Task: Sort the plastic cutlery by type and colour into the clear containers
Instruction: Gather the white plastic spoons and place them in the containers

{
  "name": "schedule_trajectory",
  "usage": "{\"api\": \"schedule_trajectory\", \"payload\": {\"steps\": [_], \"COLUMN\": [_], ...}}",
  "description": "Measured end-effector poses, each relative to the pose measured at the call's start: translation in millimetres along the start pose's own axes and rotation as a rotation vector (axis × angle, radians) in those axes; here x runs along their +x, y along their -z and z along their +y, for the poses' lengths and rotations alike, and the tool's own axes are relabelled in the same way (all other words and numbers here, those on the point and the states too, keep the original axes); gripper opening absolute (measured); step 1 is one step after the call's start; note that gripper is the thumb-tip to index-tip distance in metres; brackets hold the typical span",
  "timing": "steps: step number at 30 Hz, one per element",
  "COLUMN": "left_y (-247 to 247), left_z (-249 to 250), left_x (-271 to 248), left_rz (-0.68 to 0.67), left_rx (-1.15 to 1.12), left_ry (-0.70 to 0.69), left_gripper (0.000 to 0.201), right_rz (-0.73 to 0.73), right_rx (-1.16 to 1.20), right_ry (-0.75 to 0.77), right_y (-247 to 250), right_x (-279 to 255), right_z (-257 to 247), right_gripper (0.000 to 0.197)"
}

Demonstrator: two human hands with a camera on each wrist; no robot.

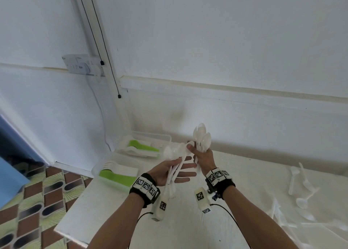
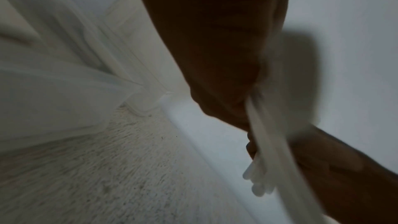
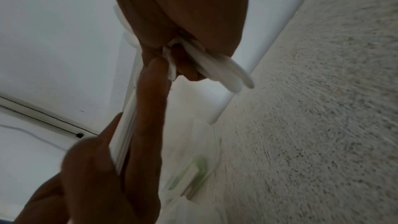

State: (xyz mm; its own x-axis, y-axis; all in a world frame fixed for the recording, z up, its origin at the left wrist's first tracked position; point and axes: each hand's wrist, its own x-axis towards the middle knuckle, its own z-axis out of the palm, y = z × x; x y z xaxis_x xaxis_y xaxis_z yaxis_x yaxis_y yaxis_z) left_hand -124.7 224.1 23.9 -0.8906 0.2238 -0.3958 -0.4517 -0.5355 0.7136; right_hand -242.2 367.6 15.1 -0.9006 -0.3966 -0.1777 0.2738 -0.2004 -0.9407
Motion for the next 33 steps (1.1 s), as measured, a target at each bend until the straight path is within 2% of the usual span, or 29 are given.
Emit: {"api": "schedule_trajectory", "payload": {"steps": [5, 11, 15, 18, 22, 26, 30, 33], "left_y": [6.7, 6.0, 8.2, 8.6, 10.7, 6.0, 5.8, 6.4], "left_z": [-3.9, -3.4, -5.2, -6.9, -6.2, -5.1, -6.9, -8.7], "left_x": [0.6, -1.1, -1.2, -1.3, -1.8, 2.1, 7.7, 9.1], "left_rz": [0.091, 0.119, 0.108, 0.149, 0.139, 0.112, 0.093, 0.077], "left_rx": [0.022, 0.085, 0.11, 0.129, 0.156, 0.093, 0.074, 0.112], "left_ry": [0.011, 0.056, 0.056, 0.026, 0.005, 0.007, 0.024, 0.047], "left_gripper": [0.046, 0.039, 0.045, 0.047, 0.05, 0.056, 0.061, 0.057], "right_rz": [0.033, 0.008, 0.026, 0.057, -0.101, -0.248, -0.233, -0.18], "right_rx": [-0.079, -0.095, -0.113, -0.067, -0.08, -0.103, -0.06, -0.184], "right_ry": [-0.101, -0.143, -0.227, -0.246, -0.264, -0.172, -0.212, -0.228], "right_y": [6.5, 7.7, 9.3, 13.3, 17.0, 14.7, 11.7, 14.8], "right_x": [2.4, 6.1, 11.5, 16.8, 14.4, 10.6, 11.3, 13.0], "right_z": [5.5, 20.1, 21.2, 16.5, 6.5, 8.4, 12.8, 14.1], "right_gripper": [0.016, 0.024, 0.023, 0.022, 0.025, 0.039, 0.048, 0.049]}}
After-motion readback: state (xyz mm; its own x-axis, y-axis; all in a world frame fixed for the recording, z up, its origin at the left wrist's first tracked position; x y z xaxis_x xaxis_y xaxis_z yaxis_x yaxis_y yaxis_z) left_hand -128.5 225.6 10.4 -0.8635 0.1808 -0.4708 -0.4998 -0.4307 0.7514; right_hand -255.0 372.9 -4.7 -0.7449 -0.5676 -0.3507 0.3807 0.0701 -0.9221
